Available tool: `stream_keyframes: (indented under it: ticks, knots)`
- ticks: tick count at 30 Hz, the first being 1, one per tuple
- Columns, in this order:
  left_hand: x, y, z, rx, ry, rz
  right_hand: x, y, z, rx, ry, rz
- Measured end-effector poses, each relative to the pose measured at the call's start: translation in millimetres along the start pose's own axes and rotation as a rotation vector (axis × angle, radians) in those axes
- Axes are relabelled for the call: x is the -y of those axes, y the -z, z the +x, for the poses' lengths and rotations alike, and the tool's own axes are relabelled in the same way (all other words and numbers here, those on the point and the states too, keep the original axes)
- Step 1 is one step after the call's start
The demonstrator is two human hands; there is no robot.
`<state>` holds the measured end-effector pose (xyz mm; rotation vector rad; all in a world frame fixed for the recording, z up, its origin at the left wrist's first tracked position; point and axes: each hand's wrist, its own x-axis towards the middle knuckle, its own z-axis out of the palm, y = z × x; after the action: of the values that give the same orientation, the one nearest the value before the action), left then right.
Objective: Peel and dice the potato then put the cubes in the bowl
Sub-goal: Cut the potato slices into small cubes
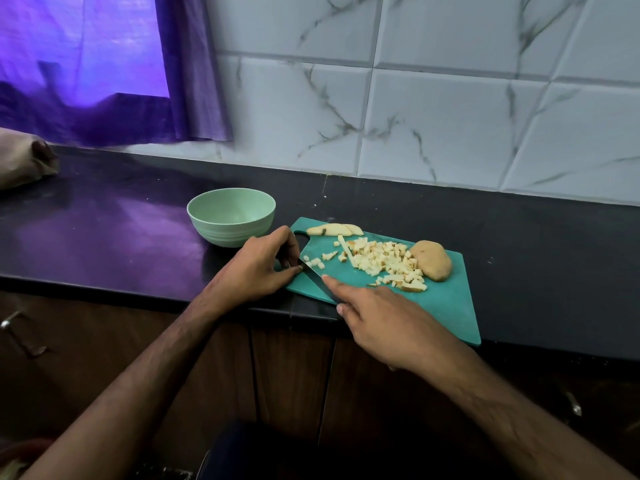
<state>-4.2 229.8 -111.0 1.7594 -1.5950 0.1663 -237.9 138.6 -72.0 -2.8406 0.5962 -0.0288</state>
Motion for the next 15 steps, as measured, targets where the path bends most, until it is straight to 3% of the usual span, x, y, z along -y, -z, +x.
stream_keyframes:
  ticks: [4, 8, 15]
  knots:
    - [0.3, -0.3, -0.6, 0.018, 0.014, -0.016, -13.3, 18.8, -19.3, 0.102, 0.013, 0.049]
    - [2.8, -2.9, 0.1, 0.032, 0.028, -0.017, -44.6, 38.0, -25.8, 0.181, -0.029, 0.325]
    - [16.4, -9.0, 4.6, 0.075, 0.027, 0.071, -85.4, 27.1, 2.0, -0.282, -0.021, 0.927]
